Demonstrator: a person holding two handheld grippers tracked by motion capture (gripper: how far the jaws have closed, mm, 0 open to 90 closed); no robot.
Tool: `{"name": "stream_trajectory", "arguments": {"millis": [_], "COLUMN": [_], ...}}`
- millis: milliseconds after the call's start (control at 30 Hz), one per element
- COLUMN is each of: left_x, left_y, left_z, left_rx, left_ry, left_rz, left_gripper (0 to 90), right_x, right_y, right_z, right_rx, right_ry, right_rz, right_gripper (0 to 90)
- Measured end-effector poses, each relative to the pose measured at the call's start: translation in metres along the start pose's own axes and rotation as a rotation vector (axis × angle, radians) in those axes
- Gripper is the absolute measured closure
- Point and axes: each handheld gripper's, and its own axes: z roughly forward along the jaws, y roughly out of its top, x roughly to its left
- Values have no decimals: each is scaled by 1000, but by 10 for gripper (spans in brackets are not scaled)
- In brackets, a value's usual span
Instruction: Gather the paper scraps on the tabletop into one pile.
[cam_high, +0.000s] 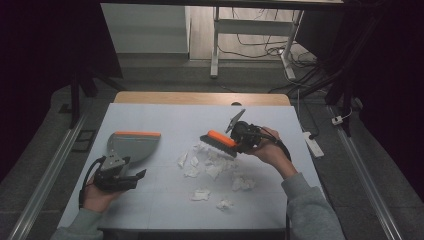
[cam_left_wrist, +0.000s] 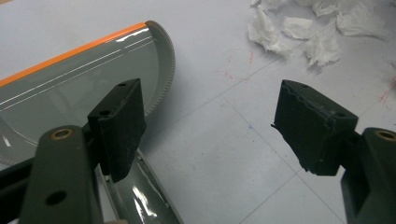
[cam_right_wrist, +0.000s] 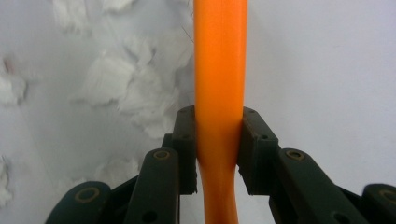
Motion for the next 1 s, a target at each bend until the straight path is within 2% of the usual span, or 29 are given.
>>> {"name": "stream_trajectory", "arguments": {"millis": [67,167,367,633,700,833,1000], "left_x": [0,0,1,4,5,6,7], "left_y": [0,0,0,-1,-2,-2,-2], "left_z": [0,0,1,0,-1,-1,-2], "left_rx": [-2,-1,-2,-7,-15,-18,-25], "left_ry": [0,-1,-4,-5,-1,-2,7], "left_rz": [1,0,-1,-8,-14,-18,-25], "left_gripper": [260,260,260,260,260,262,261], "right_x": [-5,-10,-19,-27,-25,-18,-1], "right_y": [0,4,32,70,76,80,78], "right_z": [-4,-3,13,48,54,61,59], "right_rx": [-35,-49,-30,42,68,90,127], "right_ry": [-2,-32,-71,-94,-77,-43,-46], "right_rz": [32,47,21,-70,-94,-125,-206], "right_gripper": [700,700,700,700,700,700,701]}}
